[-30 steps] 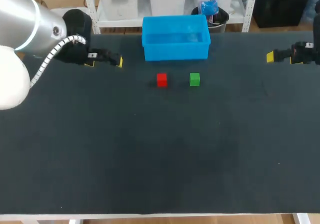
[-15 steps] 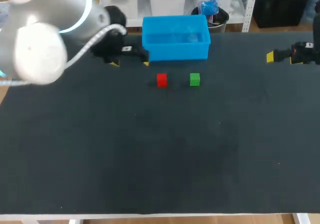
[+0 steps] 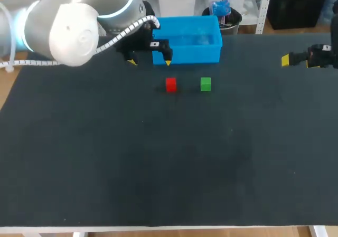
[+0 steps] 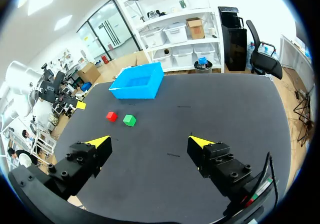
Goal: Use the left arm to pick the red cube and place it into the blue plastic box first, then use the right arm to grasp the green cube and put it into the same blue plastic box after the first action is fully finished.
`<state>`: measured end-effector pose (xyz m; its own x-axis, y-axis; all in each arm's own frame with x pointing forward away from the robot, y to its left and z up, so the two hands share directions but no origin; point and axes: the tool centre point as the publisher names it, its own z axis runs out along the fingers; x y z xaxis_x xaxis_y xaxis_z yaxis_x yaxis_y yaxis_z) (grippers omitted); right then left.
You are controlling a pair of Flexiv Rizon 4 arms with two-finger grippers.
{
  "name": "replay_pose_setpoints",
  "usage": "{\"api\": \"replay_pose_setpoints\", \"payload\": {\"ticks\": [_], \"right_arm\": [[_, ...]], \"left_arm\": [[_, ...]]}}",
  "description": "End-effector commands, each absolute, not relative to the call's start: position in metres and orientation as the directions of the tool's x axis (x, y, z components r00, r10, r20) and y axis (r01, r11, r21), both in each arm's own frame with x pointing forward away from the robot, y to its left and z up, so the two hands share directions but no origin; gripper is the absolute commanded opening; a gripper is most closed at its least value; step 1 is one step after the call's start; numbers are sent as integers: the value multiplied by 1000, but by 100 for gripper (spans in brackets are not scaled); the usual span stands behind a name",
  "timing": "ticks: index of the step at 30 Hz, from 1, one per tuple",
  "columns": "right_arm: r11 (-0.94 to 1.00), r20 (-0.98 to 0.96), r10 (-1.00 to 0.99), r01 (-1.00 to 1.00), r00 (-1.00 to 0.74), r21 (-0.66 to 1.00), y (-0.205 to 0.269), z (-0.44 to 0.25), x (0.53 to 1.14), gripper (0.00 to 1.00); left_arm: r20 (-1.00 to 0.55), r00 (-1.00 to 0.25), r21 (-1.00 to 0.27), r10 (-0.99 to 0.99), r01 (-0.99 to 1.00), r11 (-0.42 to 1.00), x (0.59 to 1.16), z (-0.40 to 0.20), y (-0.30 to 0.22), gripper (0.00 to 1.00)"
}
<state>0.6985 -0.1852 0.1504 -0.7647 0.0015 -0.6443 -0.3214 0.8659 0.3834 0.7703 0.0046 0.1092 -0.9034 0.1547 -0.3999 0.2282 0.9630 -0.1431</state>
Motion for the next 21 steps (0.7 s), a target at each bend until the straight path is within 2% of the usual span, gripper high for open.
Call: {"api": "replay_pose_setpoints", "payload": {"ticks": [1, 5, 12, 21], "right_arm": [[866, -644, 1, -321, -765, 383, -185, 150, 699, 100], [866, -644, 1, -321, -765, 383, -185, 150, 699, 100], [866, -644, 1, -321, -765, 383, -185, 150, 699, 100], [866, -644, 1, -321, -765, 383, -185, 150, 699, 100]], "left_arm": [[-401, -903, -144, 154, 228, 963, 770, 109, 5, 100], [-401, -903, -144, 154, 228, 963, 770, 109, 5, 100], [-323, -941, -64, 106, 134, 989, 790, 99, -30, 100], [-298, -954, -93, 27, 57, 994, 795, 81, -51, 100]]}}
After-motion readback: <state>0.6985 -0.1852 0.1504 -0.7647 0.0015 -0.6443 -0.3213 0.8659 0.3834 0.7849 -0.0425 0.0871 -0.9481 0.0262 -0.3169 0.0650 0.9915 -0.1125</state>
